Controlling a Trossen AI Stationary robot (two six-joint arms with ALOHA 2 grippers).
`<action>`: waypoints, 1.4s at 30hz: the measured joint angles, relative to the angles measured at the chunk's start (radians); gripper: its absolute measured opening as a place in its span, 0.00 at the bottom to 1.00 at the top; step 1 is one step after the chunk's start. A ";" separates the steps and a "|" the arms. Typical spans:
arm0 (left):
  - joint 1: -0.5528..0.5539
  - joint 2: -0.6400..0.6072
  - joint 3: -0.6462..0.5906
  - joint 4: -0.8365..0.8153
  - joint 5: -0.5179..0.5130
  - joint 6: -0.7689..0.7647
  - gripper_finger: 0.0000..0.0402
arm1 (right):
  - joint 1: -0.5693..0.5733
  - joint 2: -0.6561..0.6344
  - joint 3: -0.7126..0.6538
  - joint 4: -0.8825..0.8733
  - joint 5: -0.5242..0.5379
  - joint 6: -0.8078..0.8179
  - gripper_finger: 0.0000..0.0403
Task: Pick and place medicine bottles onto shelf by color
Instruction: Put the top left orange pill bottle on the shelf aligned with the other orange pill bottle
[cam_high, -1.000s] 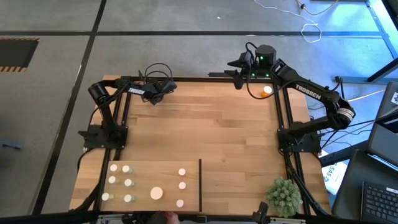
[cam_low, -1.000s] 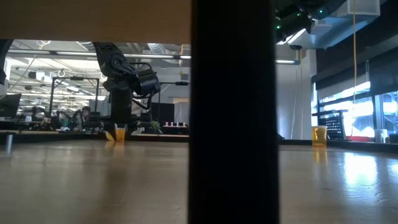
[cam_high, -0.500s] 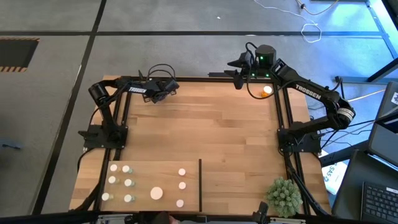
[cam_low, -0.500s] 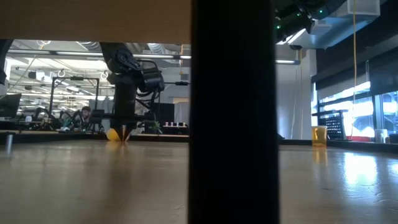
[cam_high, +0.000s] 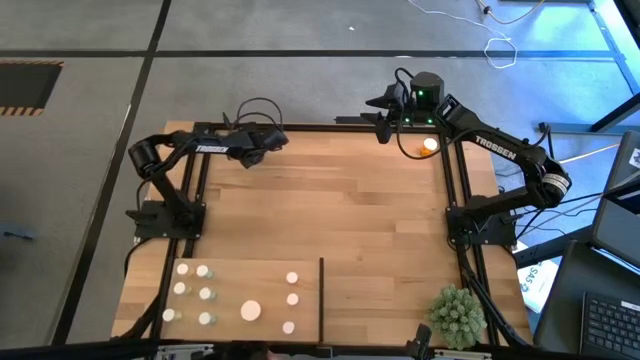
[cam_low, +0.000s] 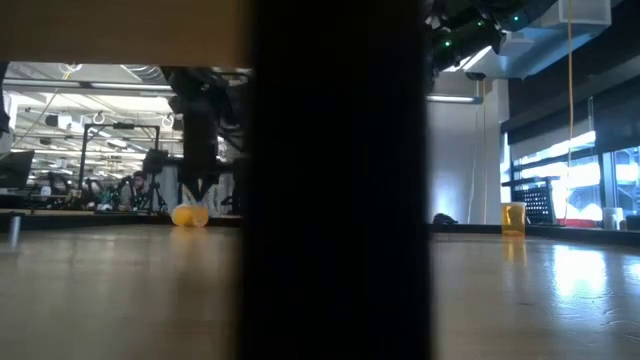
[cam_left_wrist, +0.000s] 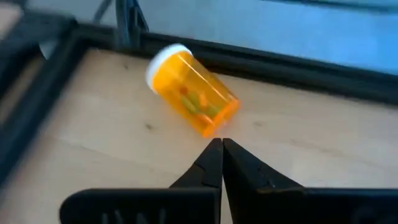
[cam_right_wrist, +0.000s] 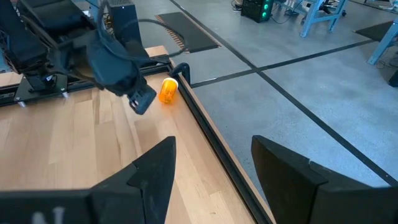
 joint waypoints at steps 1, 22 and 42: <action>0.004 -0.002 0.000 -0.022 -0.004 0.039 0.00 | 0.000 0.000 0.000 0.000 0.000 0.000 0.53; 0.006 -0.003 -0.002 -0.150 -0.005 0.001 0.01 | 0.000 0.000 0.000 0.000 0.000 0.000 0.53; -0.018 -0.003 -0.002 -0.163 -0.021 -0.212 0.49 | 0.000 0.000 0.000 0.000 0.000 0.000 0.53</action>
